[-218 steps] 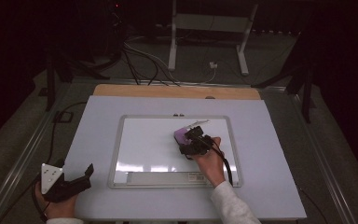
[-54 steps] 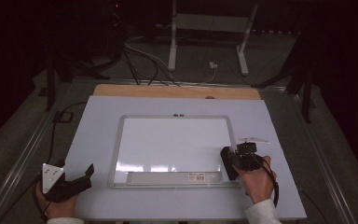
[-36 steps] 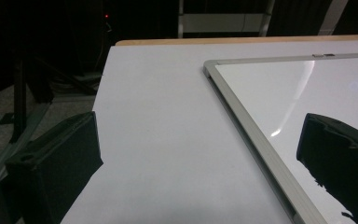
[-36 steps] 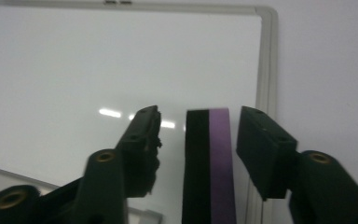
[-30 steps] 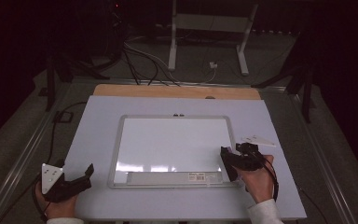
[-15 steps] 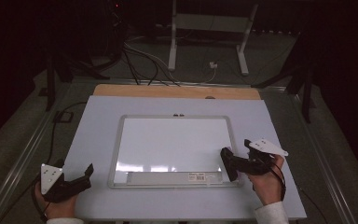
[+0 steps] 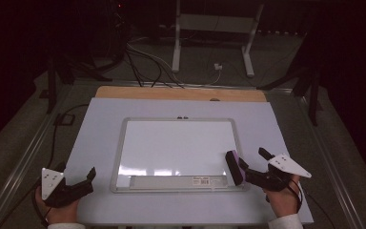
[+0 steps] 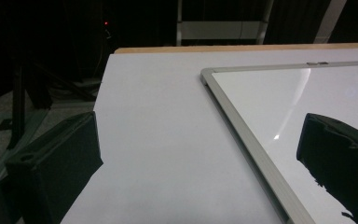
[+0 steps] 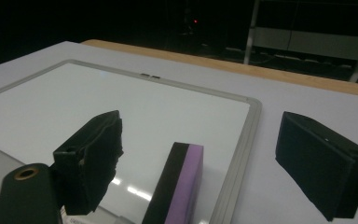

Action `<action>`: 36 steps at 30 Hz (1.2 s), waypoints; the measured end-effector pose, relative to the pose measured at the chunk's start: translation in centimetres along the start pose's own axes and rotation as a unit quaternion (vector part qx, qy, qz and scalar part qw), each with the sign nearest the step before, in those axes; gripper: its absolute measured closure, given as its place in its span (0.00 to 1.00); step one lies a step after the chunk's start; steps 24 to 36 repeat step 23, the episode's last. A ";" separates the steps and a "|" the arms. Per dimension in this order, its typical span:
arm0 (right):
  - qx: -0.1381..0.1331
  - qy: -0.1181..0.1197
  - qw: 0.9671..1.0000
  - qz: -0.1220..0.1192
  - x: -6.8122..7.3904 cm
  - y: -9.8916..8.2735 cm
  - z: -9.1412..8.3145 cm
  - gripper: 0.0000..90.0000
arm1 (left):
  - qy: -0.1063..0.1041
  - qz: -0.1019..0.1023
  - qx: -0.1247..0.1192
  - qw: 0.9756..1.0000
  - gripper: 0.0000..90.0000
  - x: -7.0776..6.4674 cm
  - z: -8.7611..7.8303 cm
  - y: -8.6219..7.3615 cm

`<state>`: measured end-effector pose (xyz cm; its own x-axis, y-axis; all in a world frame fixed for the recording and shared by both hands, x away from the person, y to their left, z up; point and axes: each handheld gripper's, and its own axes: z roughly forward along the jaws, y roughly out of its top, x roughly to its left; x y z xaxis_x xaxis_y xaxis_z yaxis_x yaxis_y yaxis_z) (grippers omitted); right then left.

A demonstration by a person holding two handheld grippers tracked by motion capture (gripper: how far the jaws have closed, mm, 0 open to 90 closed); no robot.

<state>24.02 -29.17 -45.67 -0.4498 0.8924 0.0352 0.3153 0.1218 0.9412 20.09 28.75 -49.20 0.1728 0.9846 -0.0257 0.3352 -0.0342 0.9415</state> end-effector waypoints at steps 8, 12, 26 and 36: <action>-0.034 0.006 0.999 0.002 -0.5 -1.2 -1.1 0.12 | -0.016 -0.002 -0.023 1.000 0.00 -0.4 -0.4 0.4; -0.047 0.010 0.999 0.007 -0.8 -1.7 -1.3 0.09 | -0.024 -0.008 -0.037 0.999 0.00 -0.5 -0.7 0.7; -0.040 0.006 0.999 0.006 -1.3 -2.6 -1.0 0.07 | -0.031 0.004 -0.044 0.999 0.00 -1.2 -0.8 1.1; -0.040 0.006 0.999 0.006 -1.3 -2.6 -1.0 0.07 | -0.031 0.004 -0.044 0.999 0.00 -1.2 -0.8 1.1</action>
